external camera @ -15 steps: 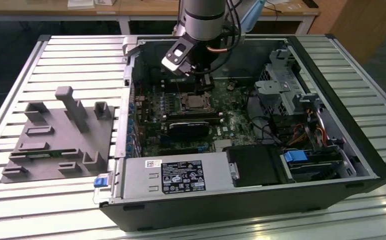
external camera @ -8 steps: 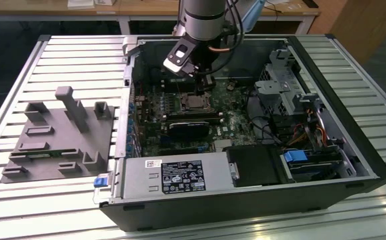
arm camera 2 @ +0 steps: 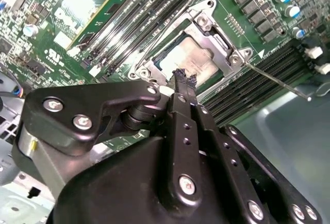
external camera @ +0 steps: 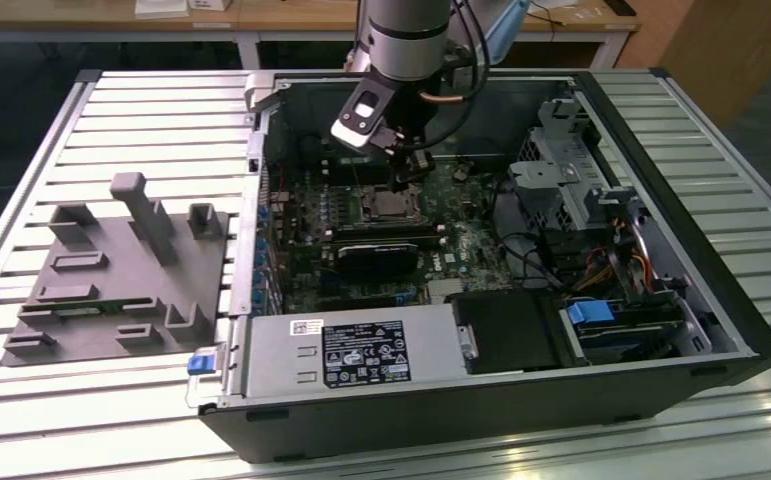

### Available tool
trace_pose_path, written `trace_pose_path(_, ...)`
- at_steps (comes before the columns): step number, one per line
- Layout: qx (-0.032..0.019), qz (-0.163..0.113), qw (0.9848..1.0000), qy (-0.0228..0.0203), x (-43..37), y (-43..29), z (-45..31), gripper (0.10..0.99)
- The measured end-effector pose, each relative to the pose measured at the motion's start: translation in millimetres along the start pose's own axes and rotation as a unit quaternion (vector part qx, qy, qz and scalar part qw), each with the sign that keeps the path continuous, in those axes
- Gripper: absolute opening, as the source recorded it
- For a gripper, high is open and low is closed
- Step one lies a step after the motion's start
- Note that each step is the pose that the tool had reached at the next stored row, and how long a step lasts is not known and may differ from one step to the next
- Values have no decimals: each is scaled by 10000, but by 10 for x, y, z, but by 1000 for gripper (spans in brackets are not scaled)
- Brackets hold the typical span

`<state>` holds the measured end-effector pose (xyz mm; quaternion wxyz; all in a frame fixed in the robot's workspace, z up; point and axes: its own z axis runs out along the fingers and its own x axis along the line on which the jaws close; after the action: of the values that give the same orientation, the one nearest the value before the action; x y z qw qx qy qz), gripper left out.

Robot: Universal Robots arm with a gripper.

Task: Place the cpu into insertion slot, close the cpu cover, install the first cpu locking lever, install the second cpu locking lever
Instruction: 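Close the cpu cover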

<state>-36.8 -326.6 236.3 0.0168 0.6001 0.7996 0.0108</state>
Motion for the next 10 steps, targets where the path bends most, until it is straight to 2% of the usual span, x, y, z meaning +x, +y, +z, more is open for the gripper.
trace_pose_path(5, 5, -262, 9997, -21, 0, 0, 0, 106)
trace_pose_path(10, 12, -514, 9987, -47, 0, 0, 1, 106)
